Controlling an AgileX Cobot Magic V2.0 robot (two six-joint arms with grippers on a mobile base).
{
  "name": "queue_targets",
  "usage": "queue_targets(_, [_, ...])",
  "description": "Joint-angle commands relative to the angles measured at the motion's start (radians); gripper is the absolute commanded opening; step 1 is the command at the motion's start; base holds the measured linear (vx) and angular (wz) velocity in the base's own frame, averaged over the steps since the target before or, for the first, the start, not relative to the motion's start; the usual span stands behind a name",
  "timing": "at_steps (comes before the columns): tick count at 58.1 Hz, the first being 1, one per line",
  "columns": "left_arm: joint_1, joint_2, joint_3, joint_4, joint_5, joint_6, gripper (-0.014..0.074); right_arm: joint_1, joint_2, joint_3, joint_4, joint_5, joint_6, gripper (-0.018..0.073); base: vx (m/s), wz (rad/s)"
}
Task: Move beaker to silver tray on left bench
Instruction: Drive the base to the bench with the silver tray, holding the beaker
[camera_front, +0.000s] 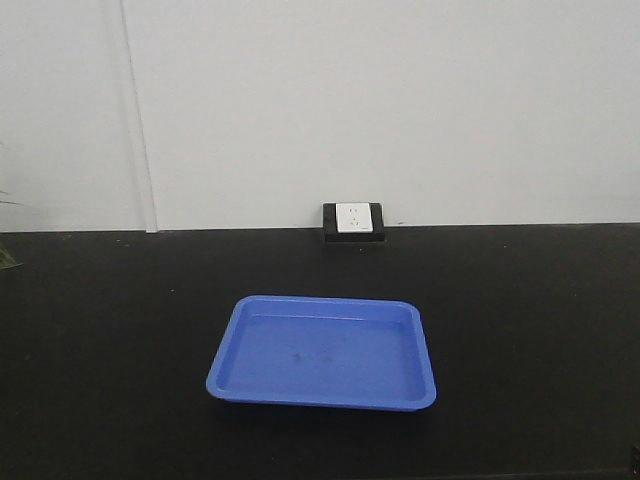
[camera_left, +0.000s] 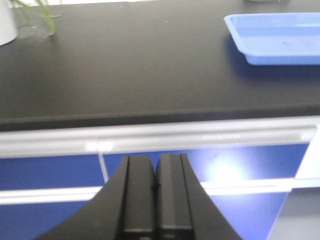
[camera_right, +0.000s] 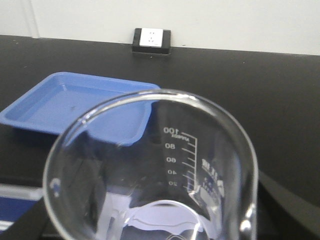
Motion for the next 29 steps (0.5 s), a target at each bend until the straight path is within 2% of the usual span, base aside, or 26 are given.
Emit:
queue_targets(1, [-0.006, -0.016, 0.028, -0.002, -0.077, -0.001, 0.0001, 0.000, 0.000, -0.031, -0.026, -0.061, -0.009, -0.0006, -0.34, 0.15])
queue_targets(29, [-0.006, -0.016, 0.028, -0.002, -0.077, -0.001, 0.0001, 0.000, 0.000, -0.031, -0.026, -0.061, -0.009, -0.0006, -0.36, 0.16])
